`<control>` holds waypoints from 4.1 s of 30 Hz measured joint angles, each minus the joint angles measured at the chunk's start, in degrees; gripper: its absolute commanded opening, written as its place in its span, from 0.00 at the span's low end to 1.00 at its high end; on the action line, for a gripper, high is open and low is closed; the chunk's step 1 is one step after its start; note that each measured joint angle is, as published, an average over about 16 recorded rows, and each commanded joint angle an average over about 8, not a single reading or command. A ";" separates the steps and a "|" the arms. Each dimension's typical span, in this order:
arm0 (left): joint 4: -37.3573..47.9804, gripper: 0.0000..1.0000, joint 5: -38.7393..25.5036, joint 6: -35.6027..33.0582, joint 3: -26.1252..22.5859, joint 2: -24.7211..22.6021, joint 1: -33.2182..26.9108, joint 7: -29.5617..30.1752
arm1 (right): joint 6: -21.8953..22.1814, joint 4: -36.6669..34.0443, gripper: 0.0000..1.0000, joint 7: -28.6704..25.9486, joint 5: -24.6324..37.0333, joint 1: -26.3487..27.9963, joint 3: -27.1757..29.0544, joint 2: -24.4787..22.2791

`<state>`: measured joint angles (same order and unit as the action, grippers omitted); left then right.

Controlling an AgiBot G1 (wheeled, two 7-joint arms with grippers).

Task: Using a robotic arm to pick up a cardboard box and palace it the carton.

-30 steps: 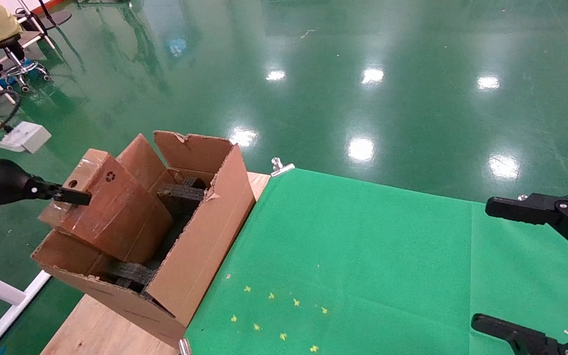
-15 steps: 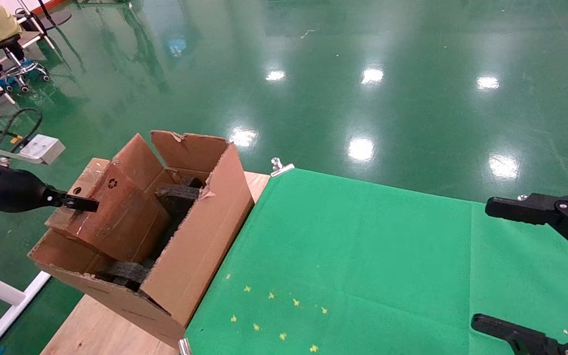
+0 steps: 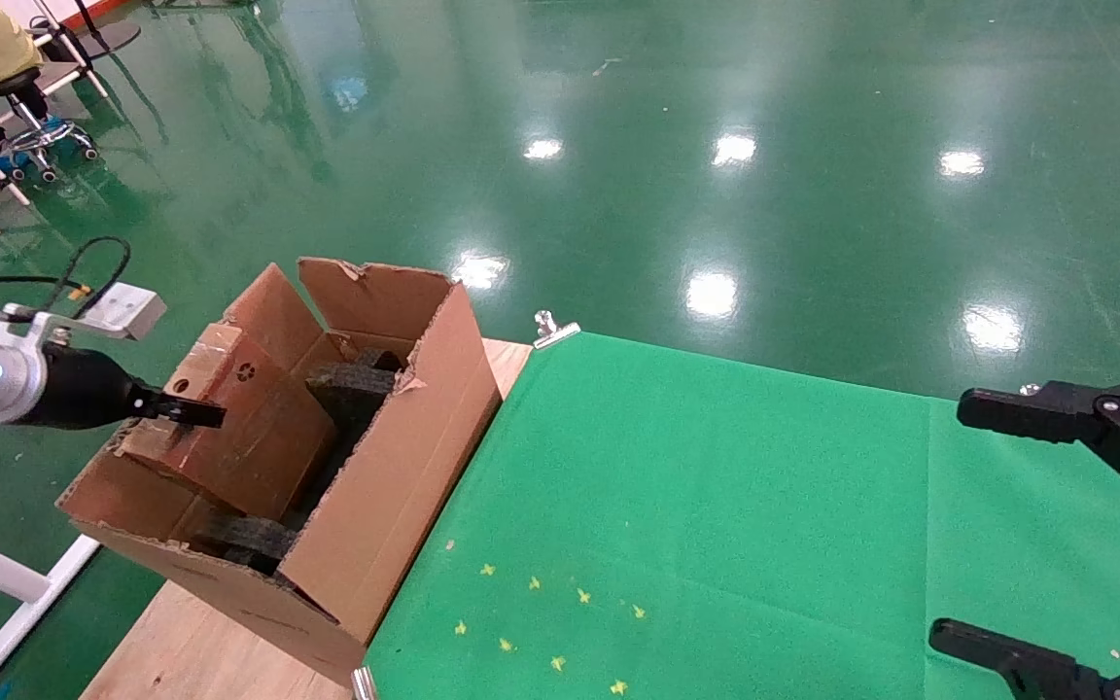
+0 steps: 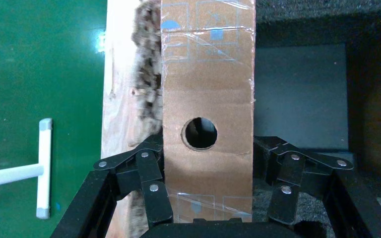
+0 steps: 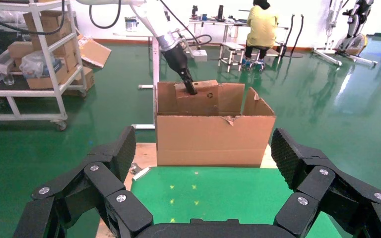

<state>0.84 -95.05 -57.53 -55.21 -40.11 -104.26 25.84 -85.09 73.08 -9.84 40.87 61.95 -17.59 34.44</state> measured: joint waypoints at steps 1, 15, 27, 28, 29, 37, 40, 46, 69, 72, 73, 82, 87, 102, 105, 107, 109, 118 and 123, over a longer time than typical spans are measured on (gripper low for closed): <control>0.02 0.00 0.14 0.32 0.10 -0.20 0.43 0.05 | 0.00 0.00 1.00 0.00 0.00 0.00 0.00 0.00; 0.04 0.00 2.03 5.06 1.45 -3.02 6.10 0.98 | 0.01 0.00 1.00 0.02 -0.02 0.01 -0.03 -0.01; -0.01 0.04 3.02 8.05 2.15 -4.40 9.66 1.86 | 0.03 0.00 1.00 0.03 -0.04 0.01 -0.06 -0.02; -0.01 0.12 3.07 8.22 2.19 -4.46 9.86 1.92 | 0.03 0.00 1.00 0.03 -0.04 0.01 -0.06 -0.02; -0.02 0.25 3.12 8.39 2.22 -4.51 10.04 1.99 | 0.03 0.00 1.00 0.03 -0.04 0.01 -0.06 -0.03; -0.08 1.00 3.32 9.13 2.34 -4.73 10.75 2.30 | 0.04 -0.01 1.00 0.04 -0.05 0.00 -0.06 -0.03; -0.09 1.00 3.34 9.22 2.35 -4.75 10.81 2.32 | 0.04 -0.02 1.00 0.04 -0.05 0.00 -0.06 -0.03; -0.17 1.00 3.39 9.15 2.38 -4.64 10.68 2.26 | 0.04 -0.03 1.00 0.05 -0.06 0.01 -0.07 -0.03; -2.74 1.00 4.89 5.86 3.43 -2.69 6.27 1.55 | 0.04 -0.05 1.00 0.08 -0.08 0.03 -0.12 -0.04; -4.24 1.00 6.15 4.23 4.28 -1.93 4.69 1.27 | 0.04 -0.05 1.00 0.08 -0.09 0.03 -0.12 -0.04; -4.87 1.00 6.70 3.55 4.65 -1.64 4.16 1.14 | 0.05 -0.05 1.00 0.08 -0.09 0.03 -0.12 -0.04; -12.26 1.00 14.83 -6.47 9.51 0.86 0.90 0.64 | 0.05 -0.05 1.00 0.09 -0.10 0.03 -0.14 -0.05; -15.45 1.00 21.84 -14.66 13.16 1.19 1.52 1.79 | 0.06 -0.05 1.00 0.09 -0.11 0.04 -0.15 -0.05; -17.01 1.00 36.18 -28.83 20.57 -0.64 6.44 5.77 | 0.08 -0.06 1.00 0.11 -0.13 0.03 -0.17 -0.07; -18.24 1.00 36.97 -29.01 21.20 -0.58 7.49 5.29 | 0.08 -0.07 1.00 0.11 -0.13 0.03 -0.17 -0.08; -19.45 1.00 37.20 -28.83 21.51 -0.42 8.22 4.79 | 0.08 -0.07 1.00 0.11 -0.13 0.04 -0.17 -0.08; -20.95 1.00 37.51 -28.70 21.92 -0.24 9.12 4.23 | 0.08 -0.08 1.00 0.11 -0.14 0.04 -0.18 -0.08; -29.39 1.00 40.12 -28.72 24.73 0.59 14.49 1.20 | 0.08 -0.09 1.00 0.13 -0.15 0.05 -0.20 -0.08; -34.30 1.00 41.54 -28.66 26.31 1.08 17.56 -0.58 | 0.08 -0.09 1.00 0.13 -0.15 0.05 -0.21 -0.09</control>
<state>-33.46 -53.51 -86.19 -28.90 -39.04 -86.69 25.26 -85.01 72.98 -9.71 40.72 62.00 -17.80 34.35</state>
